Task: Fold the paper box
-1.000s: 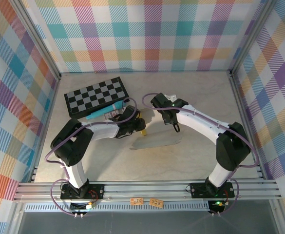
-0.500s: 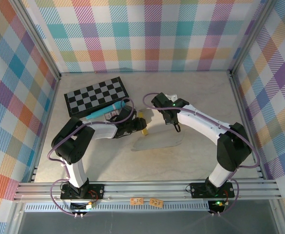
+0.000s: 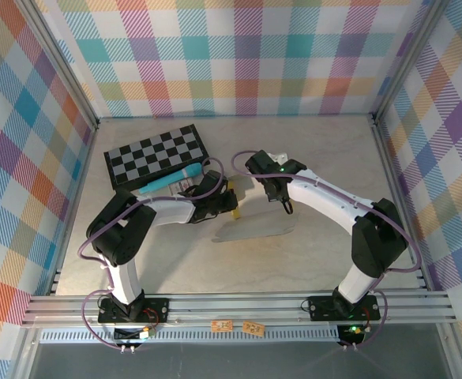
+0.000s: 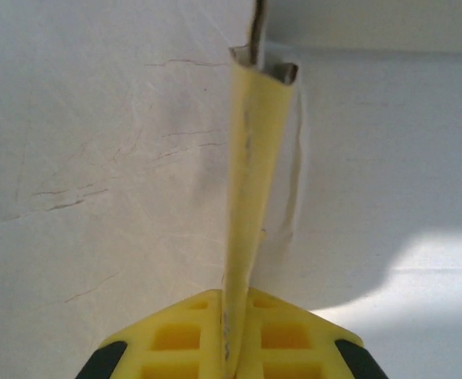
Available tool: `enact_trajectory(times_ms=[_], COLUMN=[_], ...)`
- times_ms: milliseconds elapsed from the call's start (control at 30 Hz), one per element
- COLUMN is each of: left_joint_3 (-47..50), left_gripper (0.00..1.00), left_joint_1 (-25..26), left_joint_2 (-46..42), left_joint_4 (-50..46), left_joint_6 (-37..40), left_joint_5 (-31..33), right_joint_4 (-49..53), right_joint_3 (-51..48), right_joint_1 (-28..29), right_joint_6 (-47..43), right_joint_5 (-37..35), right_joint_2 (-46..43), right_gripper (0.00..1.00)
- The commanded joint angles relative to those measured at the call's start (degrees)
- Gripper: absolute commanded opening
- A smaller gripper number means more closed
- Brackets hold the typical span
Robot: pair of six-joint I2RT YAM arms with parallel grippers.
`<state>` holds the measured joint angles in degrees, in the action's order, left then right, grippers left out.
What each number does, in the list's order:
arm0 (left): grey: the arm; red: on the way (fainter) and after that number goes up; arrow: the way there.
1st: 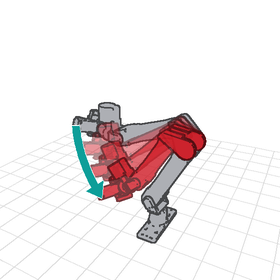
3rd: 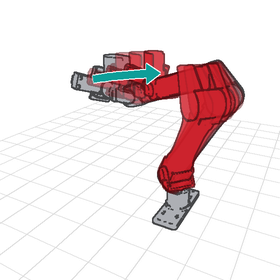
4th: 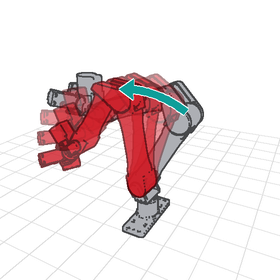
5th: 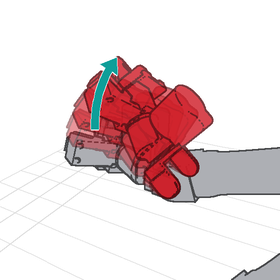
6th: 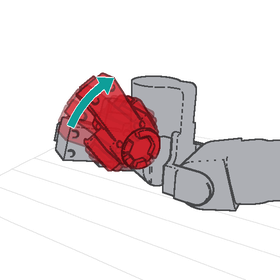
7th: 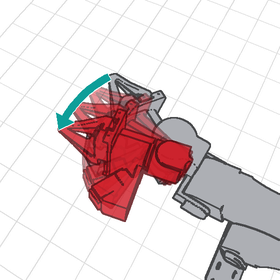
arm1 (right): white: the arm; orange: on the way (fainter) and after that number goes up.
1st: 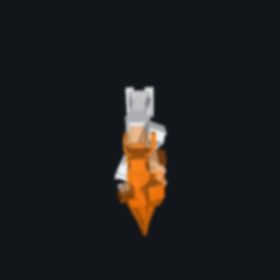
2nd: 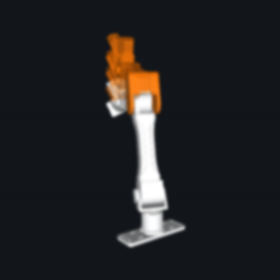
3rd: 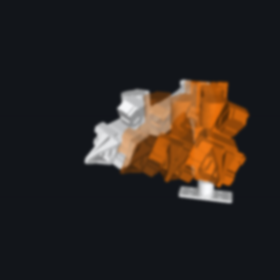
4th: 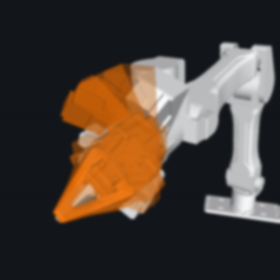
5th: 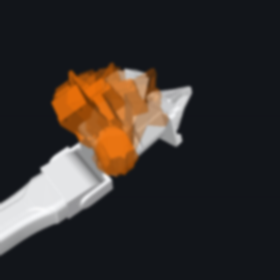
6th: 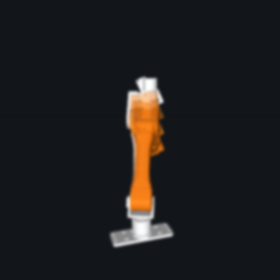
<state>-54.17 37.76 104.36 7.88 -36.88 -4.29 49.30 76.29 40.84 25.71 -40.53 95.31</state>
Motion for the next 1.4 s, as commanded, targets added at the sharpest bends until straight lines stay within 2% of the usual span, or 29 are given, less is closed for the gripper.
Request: enact_trajectory(times_ms=[0, 233, 467, 700, 833, 1000, 1100, 1200, 1367], left_joint_3=[3.55, 1.74, 1.41, -1.06, 0.19, 2.88, 3.86, 4.65, 5.32], left_gripper=[0.00, 0.00, 0.00, 0.00, 0.01, 0.31, 0.41, 0.42, 0.38], left_joint_1=[0.74, 1.09, 1.09, 1.27, 1.27, 1.18, 0.85, -0.04, -0.76], left_joint_2=[3.37, 6.20, 8.11, 7.86, 5.32, -0.25, -2.90, -4.00, -2.21], left_joint_4=[-20.29, -29.49, -30.37, -33.99, -28.63, -19.05, -14.83, -11.88, -8.49], left_joint_6=[-0.69, -2.82, -2.24, 1.00, 2.19, 2.70, 2.51, 1.52, 0.74], left_joint_5=[9.79, 15.70, 14.64, 16.90, 13.16, 7.12, 2.99, -0.76, -6.40], right_joint_4=[0.68, 1.42, 1.90, 2.56, 2.29, 2.12, 2.29, 2.45, 2.57], right_joint_3=[2.13, 2.72, 2.90, 3.62, 3.43, 3.25, 3.24, 2.94, 3.17], right_joint_1=[0.37, 0.37, 0.38, 0.38, 0.36, 0.37, 0.37, 0.34, 0.35], right_joint_6=[1.11, 1.53, 1.58, 1.45, 1.40, 1.03, 1.27, 1.68, 1.60], right_joint_5=[-1.39, -1.57, -1.48, -1.17, -0.95, -0.69, -0.68, -0.69, -0.69], right_joint_2=[-0.76, -0.04, 0.49, 0.98, 1.00, 0.99, 1.06, 0.98, 1.33], right_gripper=[0.00, 0.00, 0.00, 0.00, 0.00, 0.00, 0.00, 0.00, 0.00])
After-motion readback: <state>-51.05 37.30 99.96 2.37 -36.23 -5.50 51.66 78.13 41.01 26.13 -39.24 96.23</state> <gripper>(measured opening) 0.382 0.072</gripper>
